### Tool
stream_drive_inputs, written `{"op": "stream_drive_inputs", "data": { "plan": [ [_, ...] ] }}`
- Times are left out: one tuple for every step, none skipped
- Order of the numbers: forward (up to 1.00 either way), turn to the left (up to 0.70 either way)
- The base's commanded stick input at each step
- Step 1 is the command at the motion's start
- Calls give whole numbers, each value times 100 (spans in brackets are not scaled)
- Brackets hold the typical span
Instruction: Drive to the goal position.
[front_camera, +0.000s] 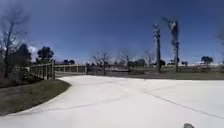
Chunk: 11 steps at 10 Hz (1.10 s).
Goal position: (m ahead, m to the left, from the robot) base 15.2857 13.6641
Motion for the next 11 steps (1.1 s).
{"op": "stream_drive_inputs", "data": {
  "plan": [
    [70,0],
    [70,0],
    [70,0],
    [70,0],
    [70,0],
    [70,0],
    [70,0],
    [70,0],
    [70,0],
    [70,0],
    [70,0]
  ]
}}
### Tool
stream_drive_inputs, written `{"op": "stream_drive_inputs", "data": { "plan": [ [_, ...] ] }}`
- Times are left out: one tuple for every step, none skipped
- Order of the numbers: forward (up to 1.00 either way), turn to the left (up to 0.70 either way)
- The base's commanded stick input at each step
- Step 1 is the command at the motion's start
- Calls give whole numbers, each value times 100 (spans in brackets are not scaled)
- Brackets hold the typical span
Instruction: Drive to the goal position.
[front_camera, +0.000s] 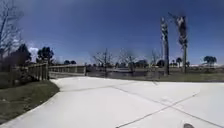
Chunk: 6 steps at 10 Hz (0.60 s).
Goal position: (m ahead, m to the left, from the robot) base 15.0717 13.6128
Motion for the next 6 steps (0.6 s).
{"op": "stream_drive_inputs", "data": {
  "plan": [
    [70,0],
    [70,0],
    [70,0],
    [70,0],
    [70,0],
    [70,10]
  ]
}}
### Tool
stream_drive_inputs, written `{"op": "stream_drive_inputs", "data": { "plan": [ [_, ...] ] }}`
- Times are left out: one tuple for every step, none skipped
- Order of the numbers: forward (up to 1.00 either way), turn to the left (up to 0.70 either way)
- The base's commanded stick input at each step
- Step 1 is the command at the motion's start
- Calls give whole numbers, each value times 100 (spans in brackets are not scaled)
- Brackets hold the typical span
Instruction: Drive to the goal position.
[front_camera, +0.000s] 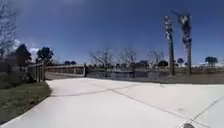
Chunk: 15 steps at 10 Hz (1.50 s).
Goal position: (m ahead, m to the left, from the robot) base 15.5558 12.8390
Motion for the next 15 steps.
{"op": "stream_drive_inputs", "data": {
  "plan": [
    [70,35],
    [70,35],
    [70,35],
    [70,26],
    [70,3],
    [70,0],
    [70,0],
    [70,0],
    [70,0],
    [70,0],
    [70,0],
    [70,0],
    [70,0],
    [70,0],
    [70,0]
  ]
}}
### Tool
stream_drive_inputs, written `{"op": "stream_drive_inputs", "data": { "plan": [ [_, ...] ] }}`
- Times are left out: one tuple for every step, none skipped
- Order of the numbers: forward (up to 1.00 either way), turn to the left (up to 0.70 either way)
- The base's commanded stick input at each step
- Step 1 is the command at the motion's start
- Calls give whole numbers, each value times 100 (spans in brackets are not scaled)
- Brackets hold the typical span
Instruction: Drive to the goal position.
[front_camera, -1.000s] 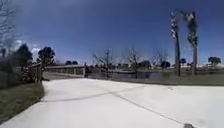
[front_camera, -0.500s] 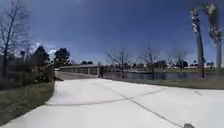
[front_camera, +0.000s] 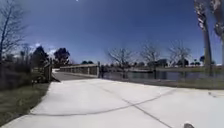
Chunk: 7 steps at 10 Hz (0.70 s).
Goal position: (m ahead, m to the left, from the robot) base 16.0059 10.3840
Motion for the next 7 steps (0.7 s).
{"op": "stream_drive_inputs", "data": {
  "plan": [
    [70,0],
    [70,0],
    [70,0],
    [70,29],
    [70,35],
    [70,35],
    [70,35]
  ]
}}
